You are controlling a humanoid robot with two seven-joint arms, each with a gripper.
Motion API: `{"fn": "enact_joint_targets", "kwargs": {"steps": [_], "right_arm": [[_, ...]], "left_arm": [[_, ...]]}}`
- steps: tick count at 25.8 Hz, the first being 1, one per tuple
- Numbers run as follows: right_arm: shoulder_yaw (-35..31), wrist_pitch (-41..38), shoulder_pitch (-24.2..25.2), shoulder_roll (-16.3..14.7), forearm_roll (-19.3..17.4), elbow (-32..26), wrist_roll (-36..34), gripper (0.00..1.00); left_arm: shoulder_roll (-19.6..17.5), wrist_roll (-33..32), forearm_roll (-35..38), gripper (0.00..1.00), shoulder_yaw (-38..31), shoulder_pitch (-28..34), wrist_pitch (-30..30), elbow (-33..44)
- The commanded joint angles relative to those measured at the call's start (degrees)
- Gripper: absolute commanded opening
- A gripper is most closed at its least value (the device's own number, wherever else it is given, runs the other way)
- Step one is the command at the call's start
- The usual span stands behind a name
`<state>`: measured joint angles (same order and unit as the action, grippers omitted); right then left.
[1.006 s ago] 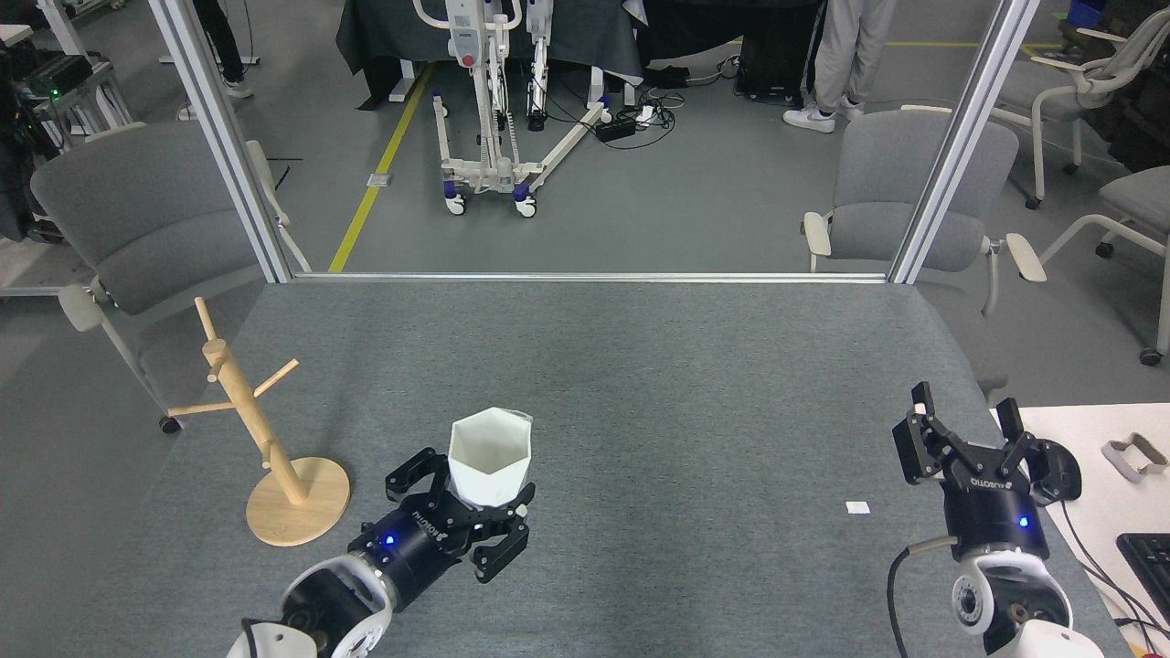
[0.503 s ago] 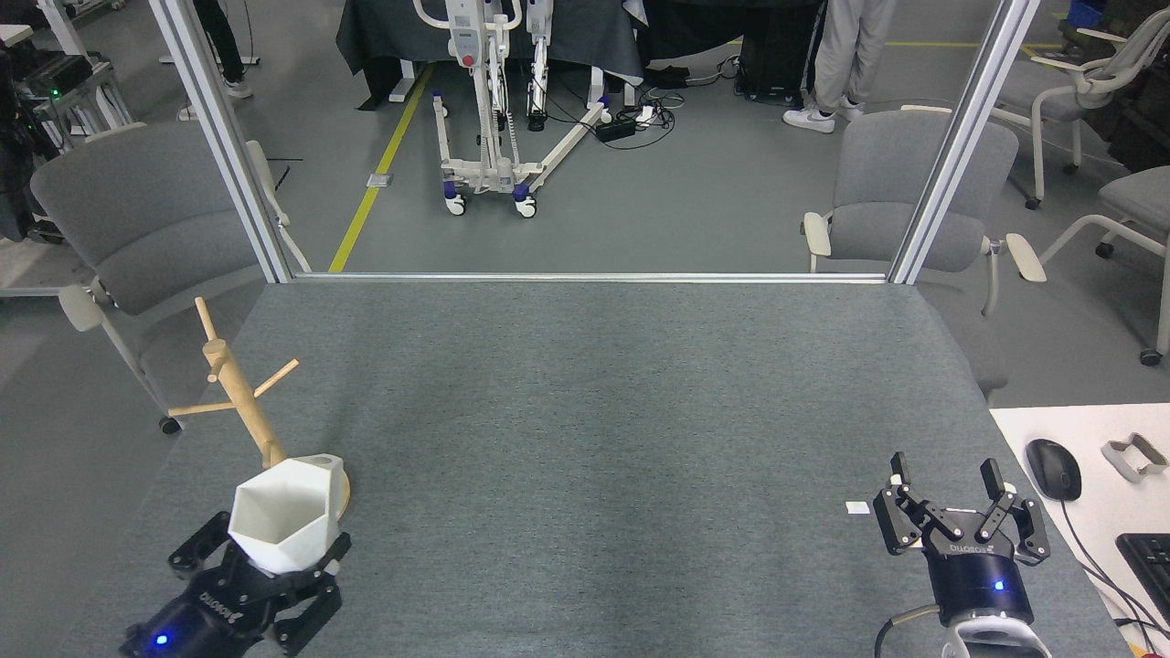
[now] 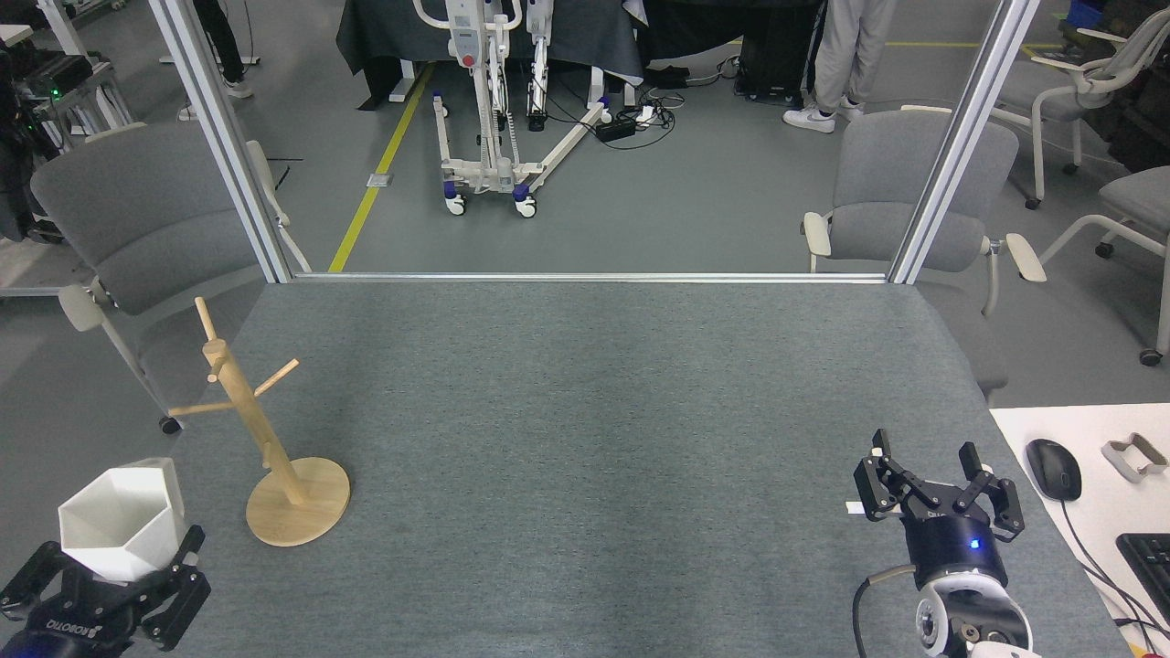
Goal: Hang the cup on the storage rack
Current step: 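Carry the cup with the left gripper past the wooden stand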
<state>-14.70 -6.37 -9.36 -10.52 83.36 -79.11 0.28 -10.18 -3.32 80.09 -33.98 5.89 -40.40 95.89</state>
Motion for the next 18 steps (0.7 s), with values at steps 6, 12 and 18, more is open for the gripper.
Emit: {"fn": "enact_joint_targets", "kwargs": {"steps": [6,12,18], "right_arm": [[4.15,0.13,4.44,2.34,-0.22,-8.6,3.15,1.0],[4.24,-0.04,9.54,3.22,-0.22,-13.35,3.24,1.0],[4.42,-0.13,9.1,2.43,-0.48,-12.82,3.33,1.0]], "left_arm": [[-0.45,-0.1,9.29,0.0,-0.3,-9.84,8.41,-8.61],[-0.45,-0.28,9.65,0.0,-0.21,-12.56,9.99,-11.43],[-0.27,-0.81,10.61,0.0,0.58,-14.41,12.19,-11.6]]}}
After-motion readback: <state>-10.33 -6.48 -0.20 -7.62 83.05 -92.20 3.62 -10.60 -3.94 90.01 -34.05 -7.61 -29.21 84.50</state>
